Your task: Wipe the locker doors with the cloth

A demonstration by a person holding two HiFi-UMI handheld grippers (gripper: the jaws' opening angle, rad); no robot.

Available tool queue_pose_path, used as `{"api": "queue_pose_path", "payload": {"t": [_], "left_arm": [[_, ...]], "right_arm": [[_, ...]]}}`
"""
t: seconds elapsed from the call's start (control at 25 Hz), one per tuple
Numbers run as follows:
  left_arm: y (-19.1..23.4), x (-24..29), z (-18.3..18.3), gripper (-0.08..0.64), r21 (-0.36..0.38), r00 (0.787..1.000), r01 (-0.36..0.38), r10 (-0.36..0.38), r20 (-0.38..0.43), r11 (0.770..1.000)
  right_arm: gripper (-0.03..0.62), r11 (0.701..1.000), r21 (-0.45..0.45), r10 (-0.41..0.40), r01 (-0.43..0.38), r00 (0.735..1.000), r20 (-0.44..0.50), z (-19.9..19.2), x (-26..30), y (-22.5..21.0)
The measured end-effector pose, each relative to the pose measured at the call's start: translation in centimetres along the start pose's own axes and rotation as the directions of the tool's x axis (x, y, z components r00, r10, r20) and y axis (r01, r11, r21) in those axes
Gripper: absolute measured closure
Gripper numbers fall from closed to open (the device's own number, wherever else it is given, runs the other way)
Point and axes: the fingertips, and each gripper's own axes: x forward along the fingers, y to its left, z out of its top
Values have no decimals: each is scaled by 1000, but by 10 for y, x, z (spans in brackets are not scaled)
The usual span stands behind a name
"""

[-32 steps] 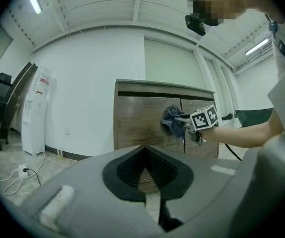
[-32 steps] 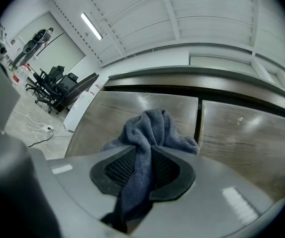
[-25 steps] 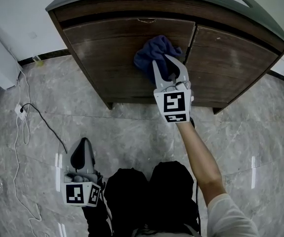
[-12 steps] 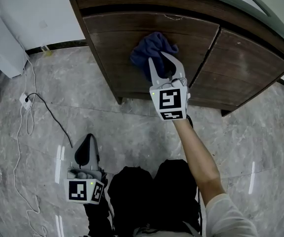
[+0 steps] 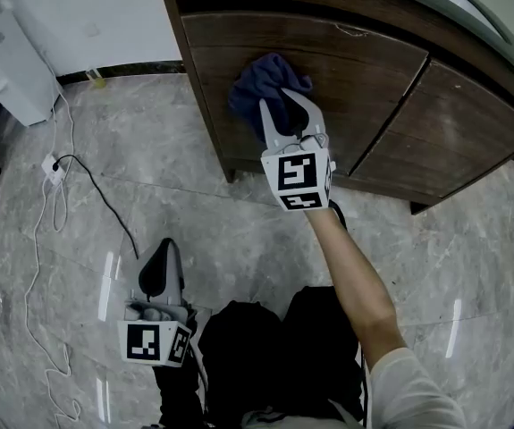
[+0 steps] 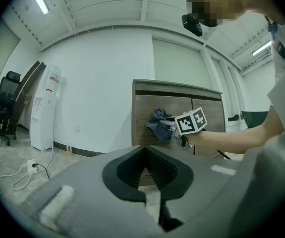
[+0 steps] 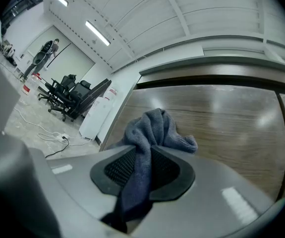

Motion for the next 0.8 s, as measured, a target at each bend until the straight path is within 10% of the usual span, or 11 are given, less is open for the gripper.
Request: {"api": "queue_pose_path", "payload": {"t": [0.8], "left_arm": [[35,-21,-6,559,-5,998,-57,57,-15,998]], "right_arm": [[502,982,-89,155,-164,983,-97,-35,41,88]]}}
